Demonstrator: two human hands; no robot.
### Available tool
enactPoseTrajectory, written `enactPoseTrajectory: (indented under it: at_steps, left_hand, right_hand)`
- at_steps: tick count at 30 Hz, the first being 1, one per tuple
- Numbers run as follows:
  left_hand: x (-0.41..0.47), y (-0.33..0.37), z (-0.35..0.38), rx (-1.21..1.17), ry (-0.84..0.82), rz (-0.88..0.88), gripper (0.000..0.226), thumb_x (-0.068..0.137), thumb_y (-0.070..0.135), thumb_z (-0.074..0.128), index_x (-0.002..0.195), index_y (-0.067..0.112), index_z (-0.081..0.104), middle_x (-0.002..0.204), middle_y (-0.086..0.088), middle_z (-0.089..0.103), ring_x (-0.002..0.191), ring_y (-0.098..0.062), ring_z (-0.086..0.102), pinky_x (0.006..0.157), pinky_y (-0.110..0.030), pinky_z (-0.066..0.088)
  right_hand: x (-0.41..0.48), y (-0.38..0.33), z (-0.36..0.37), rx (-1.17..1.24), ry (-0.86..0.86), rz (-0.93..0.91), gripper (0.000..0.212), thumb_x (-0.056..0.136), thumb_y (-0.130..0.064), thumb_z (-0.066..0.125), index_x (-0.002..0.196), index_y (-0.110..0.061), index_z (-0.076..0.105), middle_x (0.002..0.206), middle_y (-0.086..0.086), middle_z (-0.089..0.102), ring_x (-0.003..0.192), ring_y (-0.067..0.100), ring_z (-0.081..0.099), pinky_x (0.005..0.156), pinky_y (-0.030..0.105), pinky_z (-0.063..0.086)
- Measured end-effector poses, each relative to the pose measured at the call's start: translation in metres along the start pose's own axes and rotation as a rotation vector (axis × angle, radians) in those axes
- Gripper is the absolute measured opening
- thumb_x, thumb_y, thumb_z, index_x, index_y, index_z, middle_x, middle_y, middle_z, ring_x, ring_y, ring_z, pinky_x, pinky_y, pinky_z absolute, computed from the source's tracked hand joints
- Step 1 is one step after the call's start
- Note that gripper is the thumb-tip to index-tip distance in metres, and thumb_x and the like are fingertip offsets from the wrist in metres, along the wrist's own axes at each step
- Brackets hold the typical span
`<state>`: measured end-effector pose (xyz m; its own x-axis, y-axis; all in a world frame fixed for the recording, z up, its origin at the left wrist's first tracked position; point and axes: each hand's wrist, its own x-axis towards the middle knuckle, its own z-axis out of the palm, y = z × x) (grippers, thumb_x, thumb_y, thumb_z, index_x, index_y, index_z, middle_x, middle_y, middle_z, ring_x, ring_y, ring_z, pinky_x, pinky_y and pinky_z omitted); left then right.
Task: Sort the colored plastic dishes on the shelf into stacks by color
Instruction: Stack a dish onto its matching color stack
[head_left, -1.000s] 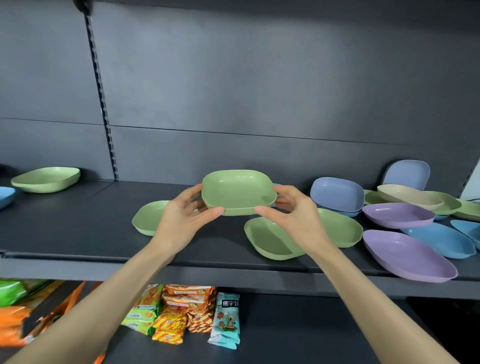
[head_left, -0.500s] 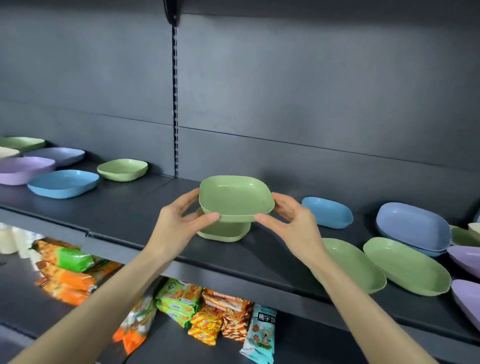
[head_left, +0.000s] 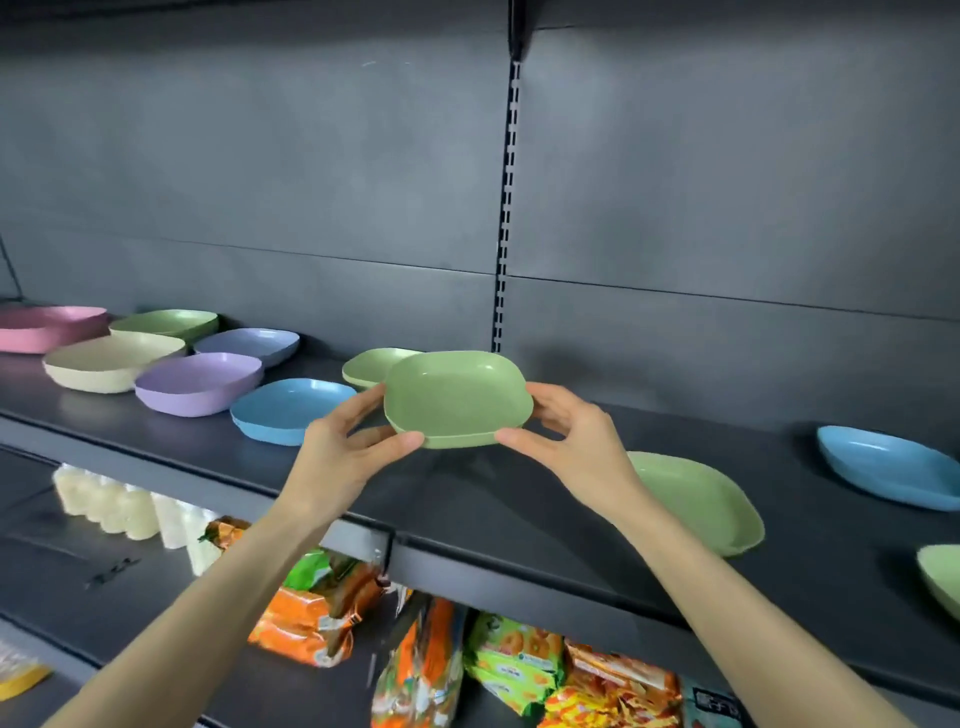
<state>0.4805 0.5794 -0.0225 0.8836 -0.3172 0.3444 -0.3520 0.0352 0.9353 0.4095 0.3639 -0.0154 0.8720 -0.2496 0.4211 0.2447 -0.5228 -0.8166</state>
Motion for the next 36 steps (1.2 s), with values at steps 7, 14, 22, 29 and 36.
enactPoseTrajectory:
  at_steps: [7,14,22,29,36]
  left_hand:
    - [0.058,-0.03,-0.074,0.056,-0.072,-0.043,0.055,0.077,0.008,0.075,0.125,0.024,0.054,0.08,0.015,0.074,0.083,0.006,0.067,0.071,-0.001,0.045]
    - [0.111,-0.046,-0.101,0.062,-0.092,-0.012,0.054,0.077,0.005,0.075,0.127,0.014,0.056,0.1,0.001,0.073,0.085,0.003,0.068,0.068,-0.002,0.044]
    - [0.196,-0.059,-0.121,0.192,-0.271,-0.039,0.053,0.076,0.006,0.076,0.124,0.012,0.057,0.106,0.003,0.071,0.091,-0.003,0.068,0.075,-0.01,0.051]
    - [0.243,-0.083,-0.133,0.342,-0.452,-0.093,0.041,0.075,0.013,0.078,0.113,0.019,0.064,0.101,0.013,0.071,0.097,0.003,0.065,0.087,-0.014,0.049]
    - [0.272,-0.091,-0.138,0.376,-0.621,-0.064,0.036,0.075,0.011,0.078,0.107,0.02,0.065,0.092,0.023,0.071,0.09,0.006,0.066,0.075,-0.006,0.047]
  right_hand:
    - [0.045,-0.009,0.074,-0.041,0.014,0.044,0.054,0.075,-0.027,0.079,0.125,-0.024,0.058,0.096,-0.03,0.061,0.1,-0.012,0.056,0.096,0.014,0.039]
    - [0.097,-0.005,0.104,-0.084,0.032,0.053,0.051,0.075,-0.028,0.079,0.121,-0.028,0.059,0.104,-0.024,0.065,0.109,-0.002,0.058,0.103,0.022,0.04]
    - [0.158,0.015,0.12,-0.134,0.039,0.083,0.066,0.074,-0.032,0.079,0.131,-0.013,0.054,0.123,-0.004,0.063,0.113,0.008,0.057,0.104,0.027,0.042]
    - [0.179,0.038,0.14,-0.256,0.002,0.177,0.068,0.075,-0.041,0.077,0.131,-0.011,0.054,0.128,0.0,0.06,0.121,0.013,0.053,0.101,0.026,0.042]
    - [0.181,0.037,0.147,-0.372,0.038,0.256,0.07,0.073,-0.046,0.076,0.133,-0.015,0.054,0.134,0.001,0.056,0.128,0.017,0.047,0.108,0.035,0.039]
